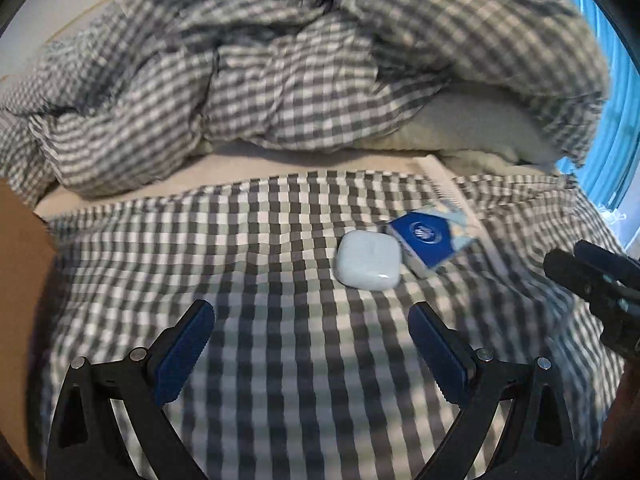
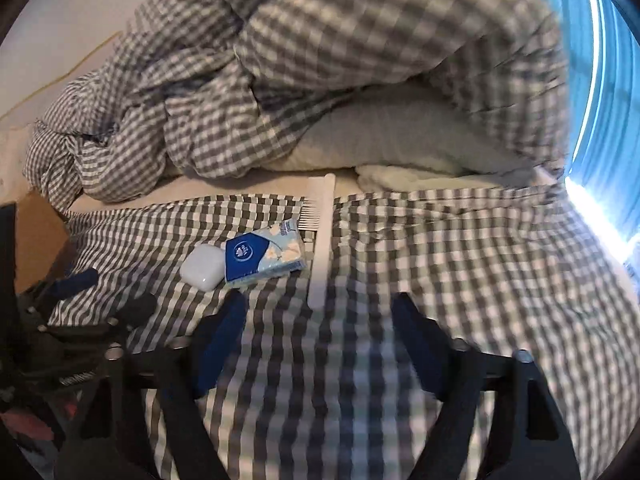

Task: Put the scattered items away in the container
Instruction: 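Grasp the blue Vinda tissue pack with the right tool while the left grasps the earbud case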

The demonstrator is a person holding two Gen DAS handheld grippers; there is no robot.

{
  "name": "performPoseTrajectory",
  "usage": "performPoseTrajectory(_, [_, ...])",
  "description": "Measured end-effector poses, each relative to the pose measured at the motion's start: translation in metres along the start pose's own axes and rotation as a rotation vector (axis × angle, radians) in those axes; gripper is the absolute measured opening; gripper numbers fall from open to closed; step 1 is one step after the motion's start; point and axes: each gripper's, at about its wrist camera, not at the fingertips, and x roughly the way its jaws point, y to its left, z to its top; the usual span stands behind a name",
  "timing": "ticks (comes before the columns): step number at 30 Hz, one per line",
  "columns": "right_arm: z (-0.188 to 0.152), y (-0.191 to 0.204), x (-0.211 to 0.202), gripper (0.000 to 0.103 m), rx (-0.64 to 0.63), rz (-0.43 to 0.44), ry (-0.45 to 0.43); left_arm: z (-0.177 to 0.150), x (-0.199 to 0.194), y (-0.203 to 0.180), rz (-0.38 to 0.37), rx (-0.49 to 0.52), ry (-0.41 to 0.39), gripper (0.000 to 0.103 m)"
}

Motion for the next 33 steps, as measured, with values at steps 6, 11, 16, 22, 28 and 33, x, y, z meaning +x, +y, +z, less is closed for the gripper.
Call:
performPoseTrajectory(6, [0.022,0.014,0.041,0.059,-0.003,0.066,0.041,0.006,0.03,-0.013,-0.046,0.002,-0.001,0.1])
performPoseTrajectory(11, [0.026,0.033,0.068,0.069,-0.082,0.087,0.081,0.008,0.059,-0.034,-0.04,0.112,0.061,0.1])
performPoseTrajectory(16, [0.02,0.053,0.084,0.082,-0.217,0.067,0.095,0.01,0.073,-0.026,-0.083,0.074,0.094,0.103])
performPoseTrajectory(22, [0.03,0.052,0.113,0.082,-0.219,0.062,0.159,0.012,0.077,-0.028,-0.088,0.084,0.094,0.103])
performPoseTrajectory(28, [0.027,0.045,0.11,0.073,-0.187,0.021,0.137,0.014,0.077,-0.029,-0.104,0.096,0.072,0.085])
performPoseTrajectory(33, [0.029,0.025,0.055,0.072,-0.117,0.005,0.019,0.012,0.071,-0.035,-0.102,0.131,0.044,0.051])
